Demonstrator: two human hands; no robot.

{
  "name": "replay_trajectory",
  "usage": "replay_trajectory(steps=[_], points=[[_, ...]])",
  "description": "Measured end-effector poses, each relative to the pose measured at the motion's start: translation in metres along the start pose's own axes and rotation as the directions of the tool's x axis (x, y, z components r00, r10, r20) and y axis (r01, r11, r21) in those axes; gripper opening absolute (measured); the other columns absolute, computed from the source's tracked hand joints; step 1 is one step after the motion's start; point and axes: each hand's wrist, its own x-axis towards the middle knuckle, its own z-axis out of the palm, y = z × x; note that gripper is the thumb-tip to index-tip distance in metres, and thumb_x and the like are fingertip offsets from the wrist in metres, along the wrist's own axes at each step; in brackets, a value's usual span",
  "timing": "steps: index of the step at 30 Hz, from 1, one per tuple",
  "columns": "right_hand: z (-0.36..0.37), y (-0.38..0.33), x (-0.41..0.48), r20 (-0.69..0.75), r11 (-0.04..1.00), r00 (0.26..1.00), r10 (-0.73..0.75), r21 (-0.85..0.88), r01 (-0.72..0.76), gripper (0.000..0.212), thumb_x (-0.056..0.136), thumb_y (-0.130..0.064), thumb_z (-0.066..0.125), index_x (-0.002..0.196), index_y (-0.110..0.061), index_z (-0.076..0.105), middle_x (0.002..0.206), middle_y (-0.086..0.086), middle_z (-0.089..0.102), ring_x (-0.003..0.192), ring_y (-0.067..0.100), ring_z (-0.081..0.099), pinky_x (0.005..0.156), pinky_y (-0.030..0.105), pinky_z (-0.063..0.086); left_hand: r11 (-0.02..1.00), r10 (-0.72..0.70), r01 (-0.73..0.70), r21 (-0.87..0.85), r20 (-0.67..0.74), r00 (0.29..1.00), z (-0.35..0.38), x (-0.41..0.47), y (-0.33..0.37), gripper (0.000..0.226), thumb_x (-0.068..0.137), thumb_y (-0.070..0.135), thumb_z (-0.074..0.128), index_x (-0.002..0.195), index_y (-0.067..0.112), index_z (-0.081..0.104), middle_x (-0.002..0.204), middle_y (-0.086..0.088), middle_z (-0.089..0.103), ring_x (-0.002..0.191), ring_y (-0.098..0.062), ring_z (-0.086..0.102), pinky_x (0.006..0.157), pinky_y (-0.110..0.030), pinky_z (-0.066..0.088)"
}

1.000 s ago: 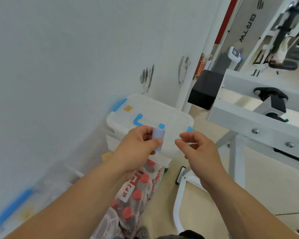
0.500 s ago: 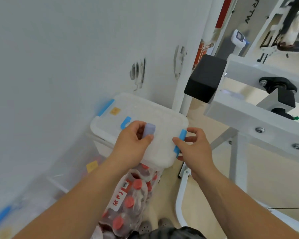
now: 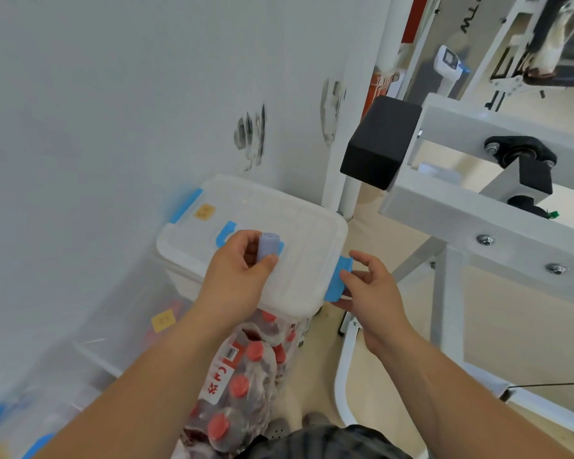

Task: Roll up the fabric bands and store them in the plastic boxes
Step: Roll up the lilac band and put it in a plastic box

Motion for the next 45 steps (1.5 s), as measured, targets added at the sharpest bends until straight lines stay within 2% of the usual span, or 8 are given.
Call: replay_trajectory(steps=[2,4,8,13,20,27,37,45], points=[[-0.001,0.004,0.0,-0.059,0.986,0.996,-0.062,-0.159,0.052,0.034,0.101,-0.027,0.057,0.133,-0.035,0.05,0.126,0.0,0.058,0.103,0.016,0.065,0.07,0.023,0.053,0.999,-0.007,0.007,-0.037,-0.005,1.0,-0.001,0.0,0.001,0.018,0.092,0.018,0.066,0.109,0.025,0.065,0.103,0.007,0.071,0.096,-0.013,0.067,0.086,-0.03,0.054],[0.0,0.001,-0.001,-0.096,0.892,0.952,-0.291,-0.386,0.234,0.04,0.099,-0.035,0.058,0.137,-0.034,0.046,0.134,-0.005,0.049,0.119,0.014,0.054,0.09,0.026,0.047,0.995,-0.006,0.005,-0.104,-0.015,1.0,-0.002,0.0,0.004,0.018,0.092,0.015,0.067,0.106,0.026,0.066,0.101,0.007,0.072,0.093,-0.01,0.067,0.084,-0.027,0.054],[0.024,-0.039,-0.003,0.197,0.485,0.731,-0.653,-0.632,0.604,0.035,0.096,-0.037,0.061,0.129,-0.027,0.057,0.136,-0.004,0.049,0.128,0.015,0.041,0.106,0.03,0.033,0.977,-0.008,-0.007,-0.212,-0.068,0.998,-0.015,0.001,0.009,0.02,0.091,0.012,0.068,0.098,0.031,0.066,0.097,0.009,0.072,0.088,-0.004,0.067,0.083,-0.025,0.056],[0.086,-0.071,0.014,0.634,0.177,0.671,-0.383,-0.663,0.728,0.046,0.098,-0.049,0.052,0.141,-0.031,0.052,0.155,-0.003,0.04,0.144,0.021,0.03,0.119,0.04,0.026,0.992,-0.014,-0.014,-0.124,-0.217,0.976,-0.055,0.007,0.006,0.012,0.092,0.018,0.066,0.099,0.027,0.065,0.094,0.006,0.071,0.08,-0.009,0.064,0.074,-0.026,0.053],[0.172,-0.074,0.053,0.83,-0.186,0.539,-0.144,-0.558,0.809,0.066,0.1,-0.063,0.03,0.157,-0.031,0.025,0.168,-0.007,0.013,0.156,0.023,0.004,0.125,0.052,0.002,0.982,-0.061,0.104,0.16,-0.254,0.965,-0.1,0.019,-0.014,0.022,0.096,0.04,0.06,0.11,0.024,0.062,0.097,0.006,0.067,0.081,-0.009,0.062,0.065,-0.026,0.044],[0.169,-0.051,0.066,0.83,-0.194,0.543,-0.127,-0.557,0.807,0.076,0.092,-0.077,0.017,0.158,-0.042,0.006,0.169,-0.011,0.003,0.155,0.023,0.006,0.123,0.056,0.003,0.978,-0.097,0.136,0.158,-0.232,0.968,-0.112,0.024,-0.024,0.019,0.094,0.037,0.062,0.109,0.024,0.062,0.089,-0.001,0.069,0.082,-0.017,0.066,0.069,-0.031,0.05],[0.172,-0.057,0.068,0.81,-0.271,0.525,-0.261,-0.584,0.765,0.071,0.09,-0.077,0.02,0.148,-0.039,0.034,0.151,-0.01,0.039,0.123,0.025,0.041,0.098,0.048,0.034,0.978,-0.063,0.106,0.181,-0.227,0.972,-0.111,0.023,-0.025,0.016,0.095,0.038,0.062,0.102,0.024,0.063,0.089,0.009,0.066,0.075,-0.009,0.062,0.066,-0.027,0.046],[0.171,-0.055,0.066,0.791,-0.289,0.559,-0.251,-0.612,0.736,0.073,0.088,-0.081,0.013,0.153,-0.049,0.019,0.151,-0.007,0.034,0.126,0.027,0.038,0.101,0.048,0.032,0.972,-0.06,0.107,0.209,-0.221,0.973,-0.108,0.02,-0.025,0.021,0.096,0.043,0.059,0.105,0.025,0.063,0.095,0.01,0.066,0.08,-0.007,0.064,0.067,-0.027,0.049]])
